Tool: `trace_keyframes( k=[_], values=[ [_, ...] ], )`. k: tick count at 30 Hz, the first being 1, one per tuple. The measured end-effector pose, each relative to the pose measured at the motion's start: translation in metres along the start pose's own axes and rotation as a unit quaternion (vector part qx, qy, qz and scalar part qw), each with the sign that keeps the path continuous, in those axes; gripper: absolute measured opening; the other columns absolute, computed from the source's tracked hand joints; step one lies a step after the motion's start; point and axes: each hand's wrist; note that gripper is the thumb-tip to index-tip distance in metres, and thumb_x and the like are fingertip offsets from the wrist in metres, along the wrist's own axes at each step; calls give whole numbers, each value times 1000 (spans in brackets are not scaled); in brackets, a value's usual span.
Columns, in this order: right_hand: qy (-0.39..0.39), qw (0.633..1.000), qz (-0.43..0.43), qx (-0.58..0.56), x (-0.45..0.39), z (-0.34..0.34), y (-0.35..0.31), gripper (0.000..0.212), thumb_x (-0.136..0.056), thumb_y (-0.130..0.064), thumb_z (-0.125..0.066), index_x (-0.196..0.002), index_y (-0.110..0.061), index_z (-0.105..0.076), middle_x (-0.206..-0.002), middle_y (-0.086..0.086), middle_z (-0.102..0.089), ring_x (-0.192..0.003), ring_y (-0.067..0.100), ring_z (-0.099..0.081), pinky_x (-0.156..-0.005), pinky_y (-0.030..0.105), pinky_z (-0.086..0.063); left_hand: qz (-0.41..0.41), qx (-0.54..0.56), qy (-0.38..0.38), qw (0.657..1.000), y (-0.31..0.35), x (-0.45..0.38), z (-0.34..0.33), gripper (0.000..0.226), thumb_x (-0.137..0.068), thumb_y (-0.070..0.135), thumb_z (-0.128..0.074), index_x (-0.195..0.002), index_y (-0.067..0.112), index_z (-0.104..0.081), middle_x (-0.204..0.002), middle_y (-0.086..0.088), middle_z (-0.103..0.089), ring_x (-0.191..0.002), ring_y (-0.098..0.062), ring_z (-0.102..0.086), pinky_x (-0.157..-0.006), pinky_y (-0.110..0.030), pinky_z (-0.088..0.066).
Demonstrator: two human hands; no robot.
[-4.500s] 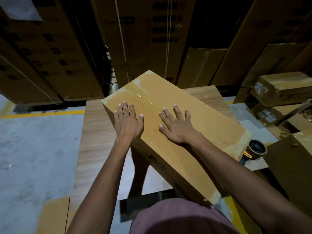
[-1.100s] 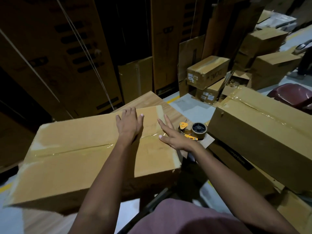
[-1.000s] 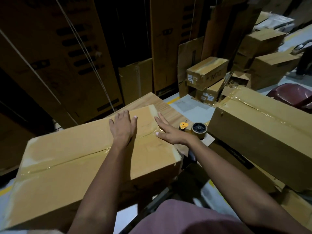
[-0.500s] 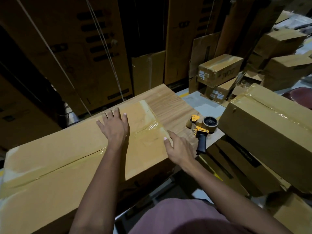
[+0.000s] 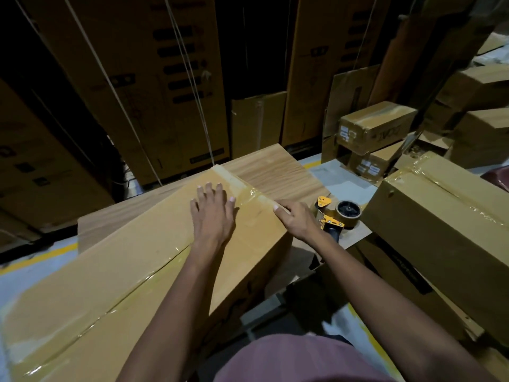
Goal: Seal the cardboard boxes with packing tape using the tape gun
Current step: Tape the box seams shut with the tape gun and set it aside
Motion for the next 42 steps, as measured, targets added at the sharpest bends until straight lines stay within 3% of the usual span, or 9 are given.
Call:
trace_keyframes(
  k=[6, 12, 19, 22, 25, 28, 34, 39, 42],
  values=[
    [105, 932, -183, -293, 34, -19, 28, 57, -109, -55, -28, -141, -19, -57, -120, 4, -70, -110, 20, -65, -96, 41, -53, -45, -54, -57, 996, 73, 12, -15, 63, -105, 52, -25, -148, 9, -41, -152, -13, -43, -143, -29, -35, -118, -52, -24],
    [164, 897, -372, -175, 32, 20, 117, 54, -95, -19, -64, -143, -5, -43, -141, 23, -54, -130, 43, -50, -106, 48, -44, -53, -66, -62, 994, 163, 22, -27, 51, -104, 49, -36, -143, 18, -50, -147, -7, -48, -137, -27, -41, -117, -51, -23],
    [-9, 837, -452, -309, -10, -21, 269, 80, -57, -56, -79, -122, -15, -58, -124, 16, -66, -106, 35, -68, -72, 41, -63, -48, -11, -74, 996, 227, 36, -54, 47, -105, 48, -39, -139, 22, -56, -138, 0, -61, -131, -21, -51, -118, -48, -21],
    [-33, 779, -471, -413, -9, 3, 236, 63, -73, -45, -84, -121, -14, -59, -115, 14, -71, -102, 34, -70, -79, 44, -63, -44, 91, -29, 995, 231, 40, -54, 43, -103, 43, -49, -134, 18, -64, -131, -2, -68, -125, -21, -60, -111, -41, -38],
    [-67, 707, -496, -500, -4, 29, 188, 28, -97, -31, -69, -115, -10, -68, -95, 15, -77, -79, 30, -75, -56, 37, -61, -27, 211, 17, 977, 226, 41, -43, 38, -101, 38, -58, -129, 15, -70, -125, -3, -72, -121, -17, -64, -99, -29, -49],
    [-78, 647, -506, -565, -3, 42, 169, 13, -99, -23, -63, -91, -13, -62, -54, 9, -65, -52, 25, -65, -53, 32, -57, 16, 299, 51, 953, 218, 41, -30, 30, -100, 32, -62, -119, 13, -76, -119, 0, -74, -115, -9, -66, -97, -25, -51],
    [-135, 485, -434, -747, 0, 78, 124, 11, -83, -5, -62, -74, -9, -56, -54, 0, -53, -52, 11, -54, -46, 23, -54, 150, 398, 136, 895, 190, 42, -18, 25, -100, 33, -61, -84, 19, -74, -79, 4, -73, -75, -14, -73, -67, -39, -59],
    [-243, 510, -352, -746, 10, 93, 81, 5, -88, -8, -66, -86, -8, -62, -60, -1, -56, -46, 10, -55, -47, 23, -54, 241, 456, 153, 843, 178, 45, 6, 31, -101, 37, -60, -88, 15, -77, -80, -1, -77, -72, -20, -76, -62, -41, -61],
    [-302, 568, -259, -720, 12, 101, 64, 38, -65, -6, -90, -91, -8, -62, -66, 0, -52, -49, 9, -53, -46, 23, -51, 278, 484, 150, 816, 171, 45, 25, 44, -103, 47, -53, -92, 11, -75, -82, -6, -77, -71, -23, -75, -50, -26, -52]
  ],
)
Point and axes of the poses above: each hand's wrist, its own x-axis away from the middle knuckle, its own z-axis out of the back of the hand, y = z × x
